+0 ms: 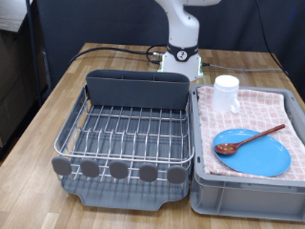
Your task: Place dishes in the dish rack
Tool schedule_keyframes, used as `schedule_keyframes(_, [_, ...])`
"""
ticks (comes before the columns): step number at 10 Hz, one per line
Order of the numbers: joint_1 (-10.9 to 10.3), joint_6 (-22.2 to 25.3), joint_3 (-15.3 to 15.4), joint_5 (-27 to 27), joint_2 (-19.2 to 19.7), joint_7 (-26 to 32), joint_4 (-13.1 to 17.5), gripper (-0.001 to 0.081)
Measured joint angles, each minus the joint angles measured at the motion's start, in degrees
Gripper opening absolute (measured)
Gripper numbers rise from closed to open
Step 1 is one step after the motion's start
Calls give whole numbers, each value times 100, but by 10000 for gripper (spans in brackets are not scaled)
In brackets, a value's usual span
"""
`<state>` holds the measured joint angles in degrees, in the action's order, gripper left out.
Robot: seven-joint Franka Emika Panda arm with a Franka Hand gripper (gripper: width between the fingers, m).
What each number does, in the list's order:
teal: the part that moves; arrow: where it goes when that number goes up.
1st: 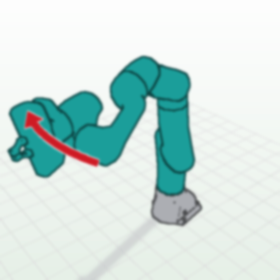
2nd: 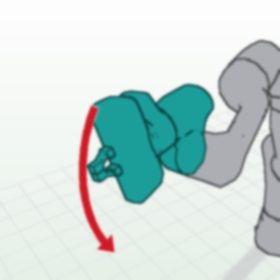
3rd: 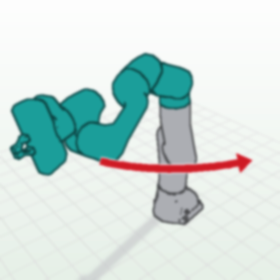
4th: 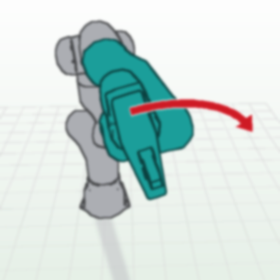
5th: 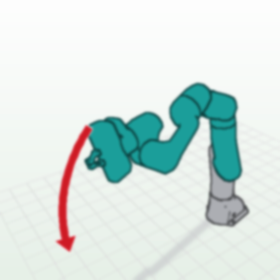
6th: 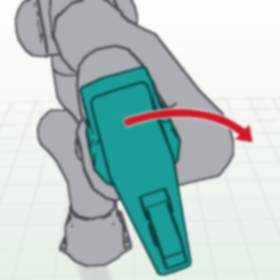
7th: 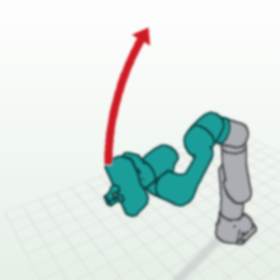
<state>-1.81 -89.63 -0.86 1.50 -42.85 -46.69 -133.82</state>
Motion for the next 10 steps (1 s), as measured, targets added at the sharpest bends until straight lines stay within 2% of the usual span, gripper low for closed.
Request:
schedule_keyframes(2, [-2,-88,107,6,52,-147,0,803])
schedule_keyframes(4, [-9,-351,426,-12,283,-637,44,803])
schedule_keyframes(7, [-6,-720,845,-193,820,-1724,358,803])
schedule_keyframes(8, [-2,-935,932,-276,1007,-2152,463,803])
schedule_keyframes(10, [-1,-1067,1024,-331,1473,-2607,801,803])
